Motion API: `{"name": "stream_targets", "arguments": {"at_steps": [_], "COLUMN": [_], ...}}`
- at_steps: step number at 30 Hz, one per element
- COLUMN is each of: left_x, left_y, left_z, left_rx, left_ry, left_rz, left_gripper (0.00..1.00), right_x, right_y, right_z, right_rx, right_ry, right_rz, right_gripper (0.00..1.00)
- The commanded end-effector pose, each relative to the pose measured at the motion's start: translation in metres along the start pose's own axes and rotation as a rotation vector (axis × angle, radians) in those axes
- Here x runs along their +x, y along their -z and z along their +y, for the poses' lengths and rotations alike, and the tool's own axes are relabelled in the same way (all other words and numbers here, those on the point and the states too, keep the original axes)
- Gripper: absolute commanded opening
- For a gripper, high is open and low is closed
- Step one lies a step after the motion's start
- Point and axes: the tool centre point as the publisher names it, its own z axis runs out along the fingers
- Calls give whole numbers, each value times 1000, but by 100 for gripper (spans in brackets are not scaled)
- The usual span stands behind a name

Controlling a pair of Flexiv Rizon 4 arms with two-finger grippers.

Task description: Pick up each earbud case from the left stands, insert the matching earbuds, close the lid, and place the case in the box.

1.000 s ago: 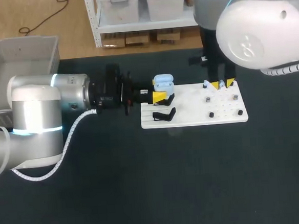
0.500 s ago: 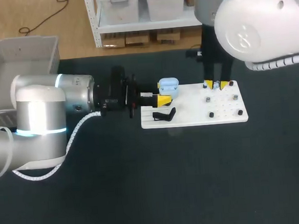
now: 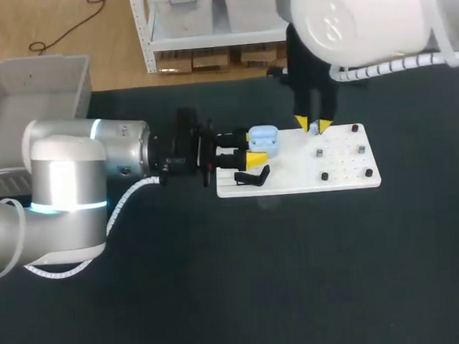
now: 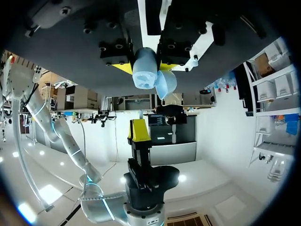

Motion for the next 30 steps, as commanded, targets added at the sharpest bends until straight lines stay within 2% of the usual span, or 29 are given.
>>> {"name": "stream_targets", "arguments": {"at_steps": [1, 18, 22, 30], "left_x": [1, 1, 1, 4], "left_y": [-2, -4, -4, -6], "left_z": [1, 2, 3, 3], "left_rx": [4, 10, 6, -12], "left_ry": [-1, -12, -25, -21], "left_rz": [2, 2, 8, 27], "left_gripper": [0, 0, 0, 0], "right_x": [3, 3, 6, 11], "right_y": [-2, -2, -3, 0], "right_z": [11, 11, 19, 32], "right_rx": [18, 18, 25, 51], "right_ry": [9, 9, 3, -109], "right_rz": [13, 13, 5, 9], "right_gripper": [0, 0, 0, 0]}}
